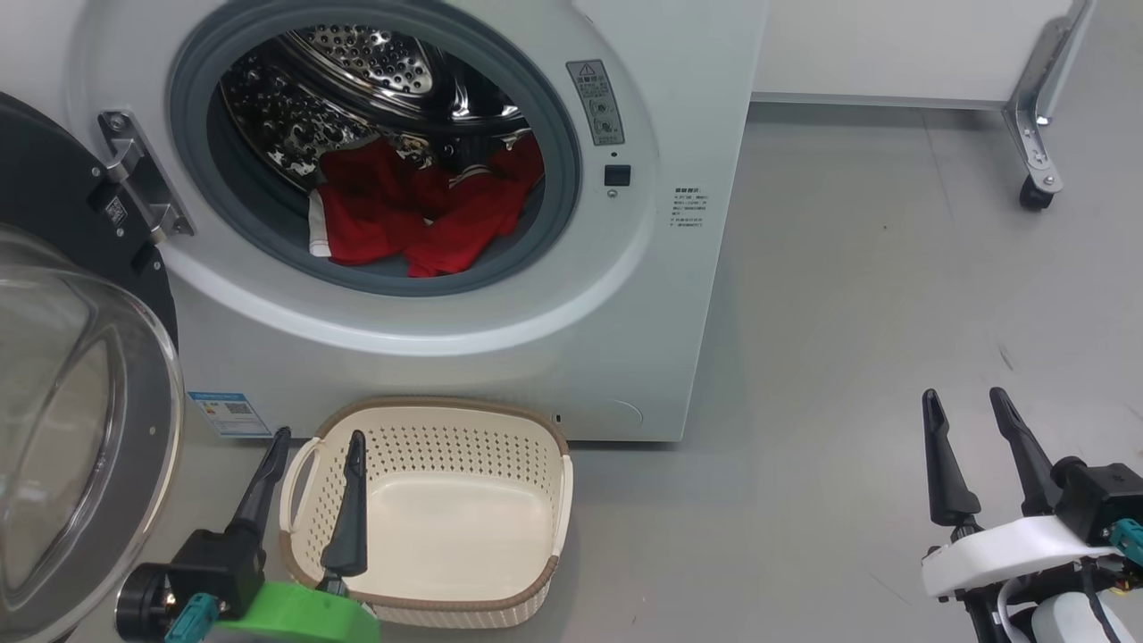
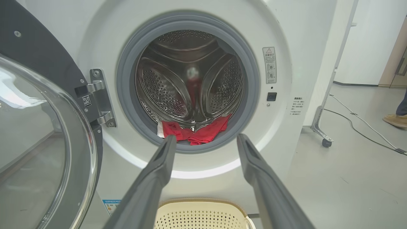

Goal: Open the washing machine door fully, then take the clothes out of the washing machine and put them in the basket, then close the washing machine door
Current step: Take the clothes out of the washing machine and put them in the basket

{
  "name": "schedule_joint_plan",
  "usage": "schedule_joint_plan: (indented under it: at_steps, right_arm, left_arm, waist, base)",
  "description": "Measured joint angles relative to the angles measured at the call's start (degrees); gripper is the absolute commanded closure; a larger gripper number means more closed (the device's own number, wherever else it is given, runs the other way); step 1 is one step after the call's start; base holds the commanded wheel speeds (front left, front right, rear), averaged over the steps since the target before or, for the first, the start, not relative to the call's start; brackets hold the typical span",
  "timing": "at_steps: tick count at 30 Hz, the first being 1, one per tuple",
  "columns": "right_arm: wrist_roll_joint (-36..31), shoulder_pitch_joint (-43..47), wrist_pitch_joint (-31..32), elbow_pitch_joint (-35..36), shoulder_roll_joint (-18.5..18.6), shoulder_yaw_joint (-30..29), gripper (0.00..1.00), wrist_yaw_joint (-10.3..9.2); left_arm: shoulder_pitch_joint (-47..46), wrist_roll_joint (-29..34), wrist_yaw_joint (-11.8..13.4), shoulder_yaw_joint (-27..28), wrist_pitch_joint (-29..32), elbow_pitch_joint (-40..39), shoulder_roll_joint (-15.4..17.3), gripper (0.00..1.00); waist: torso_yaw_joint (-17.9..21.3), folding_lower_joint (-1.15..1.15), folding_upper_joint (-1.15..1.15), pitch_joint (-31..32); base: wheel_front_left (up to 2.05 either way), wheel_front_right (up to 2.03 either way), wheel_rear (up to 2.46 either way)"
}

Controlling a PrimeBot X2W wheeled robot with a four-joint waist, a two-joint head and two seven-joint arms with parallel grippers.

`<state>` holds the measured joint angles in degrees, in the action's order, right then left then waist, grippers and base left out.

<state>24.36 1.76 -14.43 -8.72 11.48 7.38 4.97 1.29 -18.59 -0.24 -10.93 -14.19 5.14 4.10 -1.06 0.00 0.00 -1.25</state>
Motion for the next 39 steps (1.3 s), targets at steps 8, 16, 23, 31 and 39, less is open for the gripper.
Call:
schedule_joint_plan:
  at_steps: [8, 16, 23, 31, 39]
  right_arm:
    - [-0.3, 0.0, 0.0, -0.4, -0.3, 0.2, 0.00, 0.02]
    - [-0.3, 0.0, 0.0, -0.6, -0.5, 0.3, 0.00, 0.25]
    - [-0.3, 0.0, 0.0, -0.6, -0.6, 0.3, 0.00, 0.26]
    - [-0.3, 0.0, 0.0, -0.6, -0.7, 0.1, 0.00, 0.26]
    - [-0.3, 0.0, 0.0, -0.6, -0.7, -0.3, 0.00, 0.45]
  left_arm:
    - [0.0, 0.0, 0.0, -0.4, 0.0, 0.2, 0.0, 0.00]
    - [0.0, 0.5, 0.0, -0.7, 0.0, 0.6, 0.2, 0.00]
    - [0.0, 0.5, 0.0, -0.8, 0.0, 0.6, 0.2, 0.00]
    - [0.0, 0.5, 0.4, -0.8, 0.0, 0.6, 0.2, 0.00]
    - [0.0, 0.5, 0.5, -0.9, 0.0, 0.6, 0.2, 0.00]
  waist:
    - [0.1, 0.00, 0.00, 0.4]
    - [0.3, 0.00, 0.00, 0.5]
    - [0.4, 0.00, 0.00, 0.4]
    - [0.5, 0.00, 0.00, 0.0]
    - [0.6, 0.00, 0.00, -0.3]
  base:
    - [0.70, -0.70, 0.00]
    - [0.41, -0.41, 0.00]
    - [0.15, -0.15, 0.00]
    - [0.00, 0.00, 0.00]
    - [0.00, 0.00, 0.00]
